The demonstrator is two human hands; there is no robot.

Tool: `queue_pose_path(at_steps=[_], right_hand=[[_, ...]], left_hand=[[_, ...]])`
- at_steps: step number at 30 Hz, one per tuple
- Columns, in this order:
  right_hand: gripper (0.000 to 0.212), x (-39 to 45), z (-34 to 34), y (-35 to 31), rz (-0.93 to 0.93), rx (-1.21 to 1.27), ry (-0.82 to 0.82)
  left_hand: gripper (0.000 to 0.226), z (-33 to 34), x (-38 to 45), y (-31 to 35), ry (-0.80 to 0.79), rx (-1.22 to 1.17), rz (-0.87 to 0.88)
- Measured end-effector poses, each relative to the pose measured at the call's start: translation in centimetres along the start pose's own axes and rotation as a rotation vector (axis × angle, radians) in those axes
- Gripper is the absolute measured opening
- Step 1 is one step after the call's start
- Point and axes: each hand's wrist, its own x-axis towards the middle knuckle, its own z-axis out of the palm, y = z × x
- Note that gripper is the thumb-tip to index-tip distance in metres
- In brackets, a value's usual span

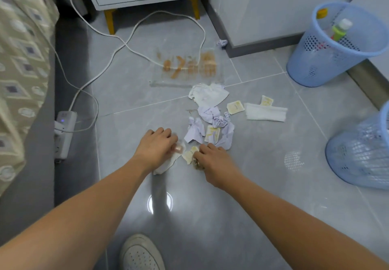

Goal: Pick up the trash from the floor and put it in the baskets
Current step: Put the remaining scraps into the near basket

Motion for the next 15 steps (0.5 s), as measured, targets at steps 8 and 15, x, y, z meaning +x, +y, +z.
queue_pose_path(at_steps=[8,15], right_hand=[[0.031,-2.4,-8.9,3.7,0.369,0.456,0.251],[0.033,-4.7,-17.7,11.0,0.4,0.452,0.54]], left_hand=[[0.018,-9.6,1.5,4.9,0.292,-0.455,-0.055],[0.019,-19.2,8.9,12.7,0.405,-0.779,0.06]])
